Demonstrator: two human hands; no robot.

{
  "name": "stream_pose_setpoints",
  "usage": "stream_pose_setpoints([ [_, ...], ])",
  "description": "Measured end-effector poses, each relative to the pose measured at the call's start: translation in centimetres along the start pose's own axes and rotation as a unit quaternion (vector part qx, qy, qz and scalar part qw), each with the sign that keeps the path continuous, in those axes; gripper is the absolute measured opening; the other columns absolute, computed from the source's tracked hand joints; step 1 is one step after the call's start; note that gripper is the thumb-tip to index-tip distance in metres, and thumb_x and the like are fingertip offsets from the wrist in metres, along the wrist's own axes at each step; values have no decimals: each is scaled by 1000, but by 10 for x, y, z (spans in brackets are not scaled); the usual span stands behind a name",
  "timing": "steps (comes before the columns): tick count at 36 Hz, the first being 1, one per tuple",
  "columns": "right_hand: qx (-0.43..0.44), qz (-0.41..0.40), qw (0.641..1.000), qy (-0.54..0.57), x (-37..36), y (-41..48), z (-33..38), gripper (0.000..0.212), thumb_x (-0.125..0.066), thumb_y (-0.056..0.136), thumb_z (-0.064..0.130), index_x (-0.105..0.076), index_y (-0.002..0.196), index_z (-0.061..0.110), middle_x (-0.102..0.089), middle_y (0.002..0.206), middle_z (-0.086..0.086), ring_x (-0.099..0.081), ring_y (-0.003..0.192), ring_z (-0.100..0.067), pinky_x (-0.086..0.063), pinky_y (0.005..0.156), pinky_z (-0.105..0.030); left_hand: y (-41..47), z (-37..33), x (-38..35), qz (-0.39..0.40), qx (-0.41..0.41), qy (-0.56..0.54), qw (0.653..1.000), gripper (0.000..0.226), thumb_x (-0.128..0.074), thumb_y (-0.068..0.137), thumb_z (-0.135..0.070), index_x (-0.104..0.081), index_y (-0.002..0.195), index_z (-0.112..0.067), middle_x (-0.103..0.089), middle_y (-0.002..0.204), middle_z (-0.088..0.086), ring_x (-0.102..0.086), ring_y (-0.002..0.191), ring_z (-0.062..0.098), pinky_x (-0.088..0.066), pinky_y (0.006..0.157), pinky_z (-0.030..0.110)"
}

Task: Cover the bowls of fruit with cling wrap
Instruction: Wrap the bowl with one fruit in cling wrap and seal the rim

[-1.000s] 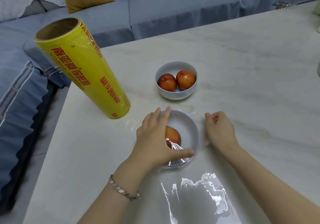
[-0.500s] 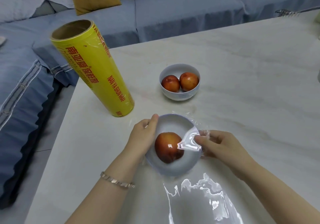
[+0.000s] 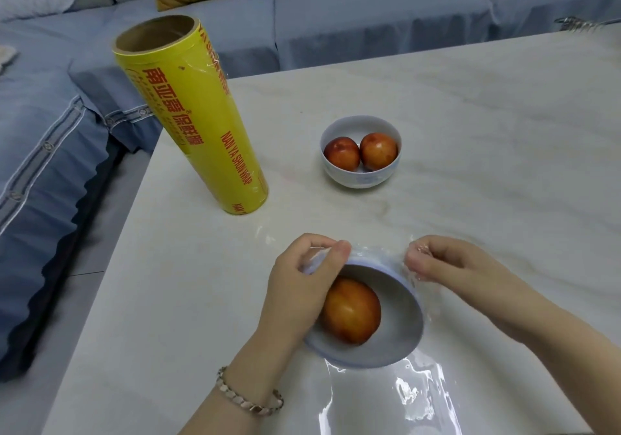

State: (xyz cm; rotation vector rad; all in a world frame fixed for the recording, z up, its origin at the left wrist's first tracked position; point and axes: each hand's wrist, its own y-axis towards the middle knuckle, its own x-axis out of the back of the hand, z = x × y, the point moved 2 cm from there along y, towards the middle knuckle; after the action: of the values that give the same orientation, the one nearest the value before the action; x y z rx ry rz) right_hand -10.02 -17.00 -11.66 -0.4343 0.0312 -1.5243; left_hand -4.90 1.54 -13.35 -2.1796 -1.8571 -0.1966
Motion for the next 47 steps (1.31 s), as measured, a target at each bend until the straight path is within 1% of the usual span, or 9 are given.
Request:
stream_pose_setpoints([
  [3, -31, 51, 998, -22, 1, 8, 15, 74, -63, 61, 72, -59, 76, 0, -52, 70, 0, -48, 69, -9, -40, 73, -26, -4, -1, -2, 3, -23, 1, 1000, 24, -61, 66, -48, -63, 75, -26, -67, 75, -18, -62, 77, 1, -45, 64, 8],
  [8, -62, 101, 993, -21, 4, 13, 35, 36, -62, 65, 44, -64, 67, 9, -54, 63, 0, -48, 58, -5, -43, 58, -13, -4, 0, -2, -1, -31, 2, 1000, 24, -61, 66, -48, -64, 77, -26, -67, 75, -18, -62, 78, 0, -45, 64, 7],
  [12, -53, 60, 995, -55, 18, 15, 41, 55, -62, 64, 46, -63, 78, -7, -51, 62, -6, -46, 56, -10, -44, 57, -16, -3, 0, -2, -3, -35, -5, 999, 21, -62, 66, -47, -64, 74, -27, -67, 75, -19, -61, 77, -2, -44, 64, 6],
  [17, -16, 84, 984, -156, 19, 11, 43, 56, -57, 42, 67, -68, 73, 22, -60, 63, 10, -52, 58, -1, -43, 64, -19, -2, -1, -3, -2, -39, -2, 999, 20, -62, 66, -47, -64, 72, -28, -66, 72, -21, -61, 75, -3, -42, 62, 5],
  [21, 5, 106, 974, -202, 14, 11, 39, 28, -71, 58, 52, -66, 64, 25, -60, 55, 16, -50, 53, 4, -40, 56, -9, -1, -1, -3, -2, -44, -3, 999, 18, -61, 67, -46, -63, 71, -28, -66, 71, -21, -61, 73, -3, -42, 62, 5],
  [27, 29, 98, 995, 14, 12, 11, 39, 15, -65, 69, 29, -64, 68, 14, -65, 60, 3, -57, 58, -5, -45, 60, -11, -1, 1, -1, -4, -37, -8, 999, 18, -63, 67, -46, -66, 71, -29, -68, 73, -20, -62, 76, -2, -44, 63, 6],
  [33, 70, -52, 993, 76, 3, 16, 35, 18, -57, 87, 6, -62, 70, 11, -58, 46, 2, -50, 40, -7, -42, 44, -14, 1, 3, -3, 1, -23, -22, 1000, 6, -70, 78, -30, -70, 73, -35, -71, 78, -24, -65, 82, -5, -45, 67, 3],
  [39, 174, -198, 961, -83, -12, 24, 28, 13, -57, 87, 25, -58, 73, 24, -55, 57, -8, -55, 54, -12, -43, 49, -18, 2, 1, -2, 12, -56, -31, 998, 13, -64, 71, -39, -72, 61, -39, -71, 71, -22, -65, 76, -5, -46, 66, 6],
  [47, 109, -172, 973, -111, -29, 47, 1, 13, -55, 89, 31, -58, 77, 30, -50, 56, 4, -48, 55, -10, -36, 54, -11, 1, 12, 5, 7, -101, -39, 994, 27, -57, 60, -51, -69, 77, -34, -70, 77, -29, -65, 83, -8, -46, 71, 6],
])
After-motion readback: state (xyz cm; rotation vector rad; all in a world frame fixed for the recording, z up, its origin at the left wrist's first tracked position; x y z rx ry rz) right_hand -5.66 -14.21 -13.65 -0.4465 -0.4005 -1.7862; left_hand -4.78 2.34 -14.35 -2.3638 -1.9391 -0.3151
